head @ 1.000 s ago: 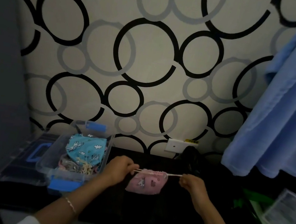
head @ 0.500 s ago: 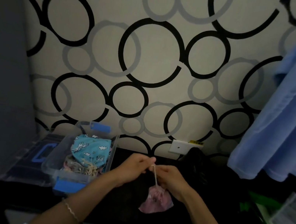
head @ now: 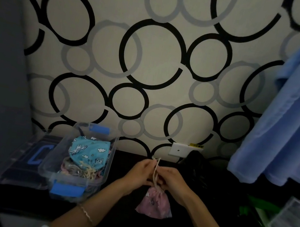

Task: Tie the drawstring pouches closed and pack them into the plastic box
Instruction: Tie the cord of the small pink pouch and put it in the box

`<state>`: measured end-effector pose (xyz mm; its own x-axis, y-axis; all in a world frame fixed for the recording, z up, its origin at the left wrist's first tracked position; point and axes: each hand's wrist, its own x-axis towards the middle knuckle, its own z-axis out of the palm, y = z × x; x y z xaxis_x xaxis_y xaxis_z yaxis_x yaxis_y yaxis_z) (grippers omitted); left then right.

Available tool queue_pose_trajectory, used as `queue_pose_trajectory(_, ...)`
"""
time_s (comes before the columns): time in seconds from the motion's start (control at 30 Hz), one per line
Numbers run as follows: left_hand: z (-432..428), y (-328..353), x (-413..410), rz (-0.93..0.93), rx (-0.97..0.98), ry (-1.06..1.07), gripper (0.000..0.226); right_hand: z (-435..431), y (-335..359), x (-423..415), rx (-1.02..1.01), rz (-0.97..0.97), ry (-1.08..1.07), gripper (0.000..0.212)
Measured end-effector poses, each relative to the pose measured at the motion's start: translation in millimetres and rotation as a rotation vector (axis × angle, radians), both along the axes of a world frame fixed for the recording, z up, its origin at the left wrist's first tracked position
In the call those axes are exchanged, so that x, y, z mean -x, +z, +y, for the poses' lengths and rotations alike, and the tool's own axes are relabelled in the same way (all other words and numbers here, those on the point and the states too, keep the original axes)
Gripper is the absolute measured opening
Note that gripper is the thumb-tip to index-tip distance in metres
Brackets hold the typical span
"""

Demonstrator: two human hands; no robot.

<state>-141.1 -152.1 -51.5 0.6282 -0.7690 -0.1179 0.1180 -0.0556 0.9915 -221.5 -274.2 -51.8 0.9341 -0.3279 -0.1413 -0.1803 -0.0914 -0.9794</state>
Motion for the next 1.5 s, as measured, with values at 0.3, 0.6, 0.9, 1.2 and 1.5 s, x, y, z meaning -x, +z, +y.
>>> queue_pose_trajectory(0.3,1.8,-5.7,-1.7,-0.202,-0.122,-0.001,0.043,0.6,4.9,-8.9,-0.281,-0.107,-0.111,0.021)
queue_pose_trajectory(0.6,15.5,-9.4,-6.5,-0.062,-0.201,-0.261,0.023,-6.1,-2.8,-15.6,-0.08,0.154,-0.334,0.03)
queue_pose_trajectory(0.9,21.5,7.0,-26.9,0.215,-0.277,-0.34,0.039,-1.3,-3.0,-3.4,0.386,0.027,0.079,0.036)
queue_pose_trajectory(1.2,28.8,29.0,-39.1,-0.189,-0.344,-0.295,0.029,5.9,-4.9,-12.1,0.04,-0.008,0.054,0.03)
queue_pose_trajectory(1.5,21.8,15.9,-38.7,-0.475,-0.238,-0.059,0.018,9.5,-2.5,-18.0,-0.13,-0.07,0.03,0.013)
